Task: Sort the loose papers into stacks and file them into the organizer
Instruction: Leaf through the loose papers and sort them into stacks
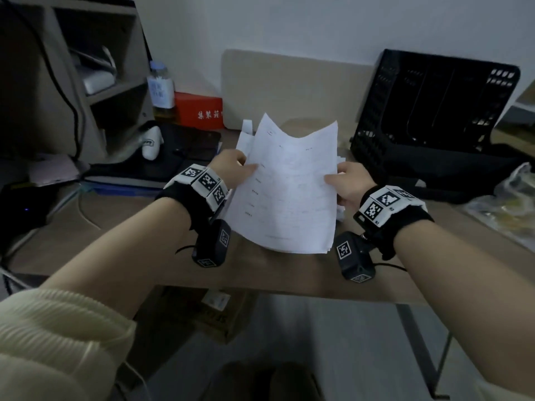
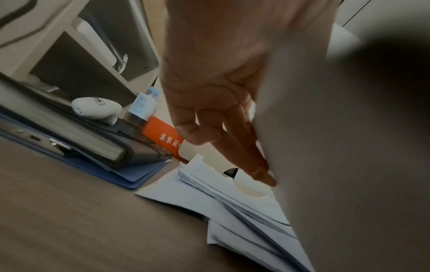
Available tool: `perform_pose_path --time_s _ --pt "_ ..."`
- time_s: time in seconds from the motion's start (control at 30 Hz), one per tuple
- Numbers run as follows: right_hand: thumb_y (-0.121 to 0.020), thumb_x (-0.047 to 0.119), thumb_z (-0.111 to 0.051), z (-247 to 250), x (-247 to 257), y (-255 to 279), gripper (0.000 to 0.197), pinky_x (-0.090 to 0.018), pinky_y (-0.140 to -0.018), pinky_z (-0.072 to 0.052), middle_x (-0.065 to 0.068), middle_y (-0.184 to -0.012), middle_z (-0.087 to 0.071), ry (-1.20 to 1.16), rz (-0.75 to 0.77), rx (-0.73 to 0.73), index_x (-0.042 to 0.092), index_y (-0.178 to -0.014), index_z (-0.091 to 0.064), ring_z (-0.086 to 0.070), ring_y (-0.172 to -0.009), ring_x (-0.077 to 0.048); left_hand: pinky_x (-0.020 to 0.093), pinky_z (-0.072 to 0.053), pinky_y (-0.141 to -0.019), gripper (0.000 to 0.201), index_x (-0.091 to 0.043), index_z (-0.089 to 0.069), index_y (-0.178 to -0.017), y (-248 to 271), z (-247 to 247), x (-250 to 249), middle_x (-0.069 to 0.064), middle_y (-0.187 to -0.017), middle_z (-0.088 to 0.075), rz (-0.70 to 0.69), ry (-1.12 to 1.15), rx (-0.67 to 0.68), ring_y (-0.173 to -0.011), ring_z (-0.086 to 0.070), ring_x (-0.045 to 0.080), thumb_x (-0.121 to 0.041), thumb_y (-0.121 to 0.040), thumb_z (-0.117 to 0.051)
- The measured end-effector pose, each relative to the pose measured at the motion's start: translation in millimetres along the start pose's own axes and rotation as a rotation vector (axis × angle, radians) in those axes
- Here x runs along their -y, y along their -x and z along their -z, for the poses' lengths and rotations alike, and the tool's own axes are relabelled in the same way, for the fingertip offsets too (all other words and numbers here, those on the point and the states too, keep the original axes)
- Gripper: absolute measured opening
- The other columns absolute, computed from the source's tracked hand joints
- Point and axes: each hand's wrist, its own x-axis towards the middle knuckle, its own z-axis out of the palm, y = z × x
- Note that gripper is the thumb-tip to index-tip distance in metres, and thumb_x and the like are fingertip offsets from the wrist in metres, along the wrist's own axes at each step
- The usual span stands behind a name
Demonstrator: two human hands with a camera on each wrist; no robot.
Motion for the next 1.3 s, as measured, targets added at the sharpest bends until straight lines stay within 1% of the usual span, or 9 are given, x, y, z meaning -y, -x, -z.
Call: perform_pose_path --time_s 0.13,0.27,0.47,0.67,0.77,0.93,1.03,1.13,1.3 --pt "-0.09 0.007 -0.05 -1 3 1 0.015 -0.048 -0.081 -0.057 -0.016 -0.106 -0.068 -0.084 0.0 -0.002 0.007 -0.099 -0.063 -0.067 -0.095 -0.033 0.034 -0.048 -0.086 0.038 -0.002 -0.06 -0.115 2 0 -2 0.011 -0.116 -0.063 0.008 0.006 0.042 -0.107 -0.06 0.028 -0.033 -0.094 -0.059" --pt "-0.089 0.01 -0.054 -6 -1 -15 0.011 -0.05 -0.083 -0.056 -0.012 -0.104 -0.069 -0.146 0.015 -0.013 0.018 -0.088 -0.061 -0.068 -0.094 -0.032 0.037 -0.048 -0.094 0.044 -0.007 -0.053 -0.129 -8 -8 4 0.011 -0.127 -0.059 0.032 0.012 0.042 -0.114 -0.057 0.028 -0.031 -0.093 -0.059" --pt "-0.091 0.013 -0.054 -13 -11 -60 0.011 -0.049 -0.086 -0.055 -0.01 -0.11 -0.068 -0.173 0.033 -0.019 0.017 -0.102 -0.058 -0.068 -0.096 -0.029 0.03 -0.04 -0.081 0.04 -0.003 -0.048 -0.127 -49 -22 7 0.01 -0.127 -0.056 0.083 0.052 0.015 -0.116 -0.055 0.028 -0.027 -0.096 -0.055" --pt "-0.093 0.016 -0.048 -28 -10 -104 0.033 -0.044 -0.071 -0.06 -0.005 -0.102 -0.067 -0.043 0.023 0.095 0.029 -0.123 -0.048 -0.068 -0.088 -0.025 0.041 -0.045 -0.101 0.045 -0.008 -0.049 -0.123 -95 -34 5 0.013 -0.131 -0.054 0.093 0.094 0.097 -0.119 -0.052 0.03 -0.035 -0.089 -0.06" --pt "-0.092 0.016 -0.048 -30 -3 -114 0.039 -0.046 -0.07 -0.06 -0.009 -0.107 -0.067 0.048 0.042 0.127 0.031 -0.128 -0.047 -0.068 -0.091 -0.028 0.04 -0.044 -0.101 0.039 -0.005 -0.049 -0.125 -107 -35 6 0.01 -0.127 -0.055 0.091 0.086 0.109 -0.118 -0.053 0.03 -0.027 -0.094 -0.056" --pt "-0.09 0.002 -0.048 -24 12 -113 0.051 -0.028 -0.053 -0.056 -0.009 -0.112 -0.066 -0.023 0.003 0.192 0.024 -0.136 -0.043 -0.067 -0.081 -0.019 0.041 -0.047 -0.099 0.039 -0.004 -0.051 -0.126 -108 -21 1 0.011 -0.126 -0.058 0.102 0.11 0.115 -0.114 -0.057 0.029 -0.025 -0.093 -0.056" --pt "-0.091 -0.002 -0.045 -17 24 -108 0.045 -0.023 -0.045 -0.052 -0.009 -0.107 -0.067 -0.056 0.006 0.193 0.022 -0.129 -0.047 -0.065 -0.074 -0.014 0.031 -0.046 -0.086 0.025 -0.005 -0.055 -0.115 -107 -10 -8 0.006 -0.108 -0.057 0.088 0.112 0.103 -0.103 -0.055 0.023 -0.02 -0.095 -0.055" --pt "-0.09 -0.005 -0.043 -13 35 -105 0.036 -0.025 -0.05 -0.053 -0.006 -0.107 -0.064 -0.056 0.047 0.143 0.018 -0.118 -0.051 -0.065 -0.077 -0.018 0.027 -0.041 -0.076 0.013 -0.014 -0.051 -0.082 -107 -2 -15 -0.002 -0.084 -0.052 0.074 0.123 0.074 -0.094 -0.051 0.019 -0.016 -0.095 -0.053" --pt "-0.091 -0.005 -0.039 -11 45 -102 0.04 -0.027 -0.054 -0.053 -0.002 -0.104 -0.063 -0.078 0.082 0.099 0.012 -0.122 -0.055 -0.064 -0.082 -0.019 0.036 -0.049 -0.091 0.045 -0.003 -0.051 -0.129 -111 4 -15 0.007 -0.123 -0.06 0.042 0.173 0.107 -0.109 -0.059 0.024 -0.026 -0.091 -0.057"
